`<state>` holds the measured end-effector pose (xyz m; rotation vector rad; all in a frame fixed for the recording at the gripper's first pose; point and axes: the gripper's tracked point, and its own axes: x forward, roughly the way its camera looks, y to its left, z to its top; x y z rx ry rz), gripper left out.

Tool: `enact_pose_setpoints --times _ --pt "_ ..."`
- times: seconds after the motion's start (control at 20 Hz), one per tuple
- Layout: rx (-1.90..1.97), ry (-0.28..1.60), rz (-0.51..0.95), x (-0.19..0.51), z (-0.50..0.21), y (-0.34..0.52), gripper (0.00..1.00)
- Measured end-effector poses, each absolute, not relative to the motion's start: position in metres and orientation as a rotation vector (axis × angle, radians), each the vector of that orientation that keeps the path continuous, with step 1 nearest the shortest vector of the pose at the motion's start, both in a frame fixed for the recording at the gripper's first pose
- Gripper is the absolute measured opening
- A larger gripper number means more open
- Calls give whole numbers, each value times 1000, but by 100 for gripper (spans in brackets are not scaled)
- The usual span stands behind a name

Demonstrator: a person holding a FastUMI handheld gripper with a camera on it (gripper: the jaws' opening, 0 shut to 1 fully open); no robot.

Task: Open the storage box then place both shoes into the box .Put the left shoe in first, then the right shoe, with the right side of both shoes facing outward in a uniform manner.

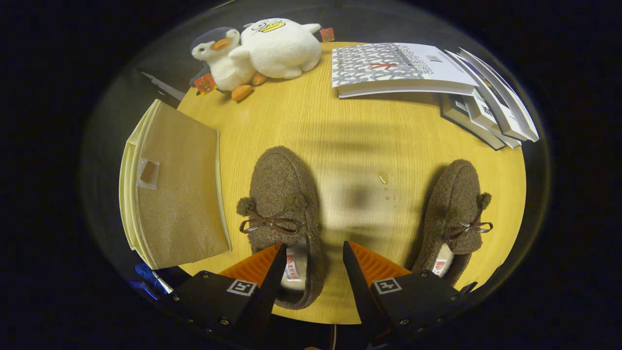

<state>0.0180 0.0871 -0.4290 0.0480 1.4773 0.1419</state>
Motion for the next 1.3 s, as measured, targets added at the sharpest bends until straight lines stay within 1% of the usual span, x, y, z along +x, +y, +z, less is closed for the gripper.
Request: enact_pose_setpoints --times 0.3,0.5,0.55,0.6,0.65,0.7,0.75,0.85,1.05,1.3 --pt "3 1539 145 21 -455 86 72" --pt "26 1558 142 19 -460 89 72" --pt "25 1564 143 19 -460 89 69" --pt "43 1556 173 20 -458 94 69" --pt "93 1566 178 29 -441 102 50" --pt "90 1564 183 17 -464 103 32" --pt "61 1554 195 23 -460 100 14" --pt "46 1524 223 22 -454 104 0" --pt "109 1488 229 27 -424 114 0" --pt "186 1377 294 49 -339 135 0"
